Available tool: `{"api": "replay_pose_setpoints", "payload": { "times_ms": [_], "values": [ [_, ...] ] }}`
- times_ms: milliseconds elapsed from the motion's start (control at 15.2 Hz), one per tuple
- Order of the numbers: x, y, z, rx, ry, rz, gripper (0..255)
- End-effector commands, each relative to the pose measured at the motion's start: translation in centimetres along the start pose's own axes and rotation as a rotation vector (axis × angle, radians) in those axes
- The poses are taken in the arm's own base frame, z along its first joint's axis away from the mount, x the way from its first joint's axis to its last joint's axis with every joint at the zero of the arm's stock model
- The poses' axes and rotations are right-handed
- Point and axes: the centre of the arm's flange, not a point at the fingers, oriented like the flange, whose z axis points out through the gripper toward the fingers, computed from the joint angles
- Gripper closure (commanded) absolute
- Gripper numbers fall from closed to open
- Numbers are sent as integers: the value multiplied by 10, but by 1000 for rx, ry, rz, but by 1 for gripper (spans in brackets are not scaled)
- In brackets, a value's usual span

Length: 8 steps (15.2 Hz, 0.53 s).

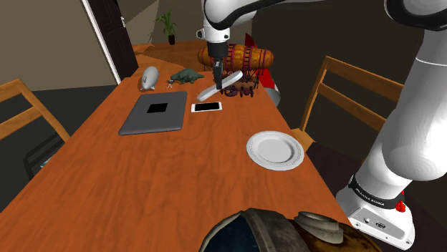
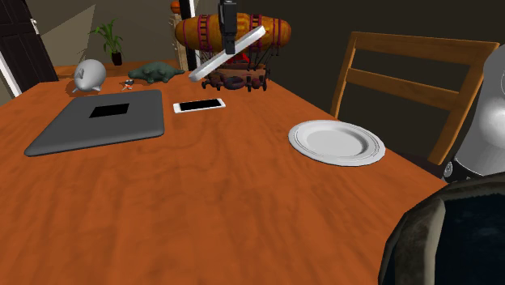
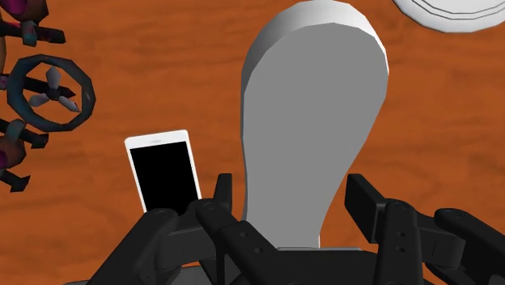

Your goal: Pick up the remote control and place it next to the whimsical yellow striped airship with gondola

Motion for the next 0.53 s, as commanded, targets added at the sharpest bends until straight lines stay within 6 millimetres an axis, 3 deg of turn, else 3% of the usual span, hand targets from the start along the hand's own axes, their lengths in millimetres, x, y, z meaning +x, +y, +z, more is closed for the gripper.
{"api": "replay_pose_setpoints", "payload": {
  "times_ms": [0, 462],
  "values": [
    [1, 0, 11, -1, 1, 0, 255],
    [1, -1, 48, -1, 1, 0, 255]
  ]
}}
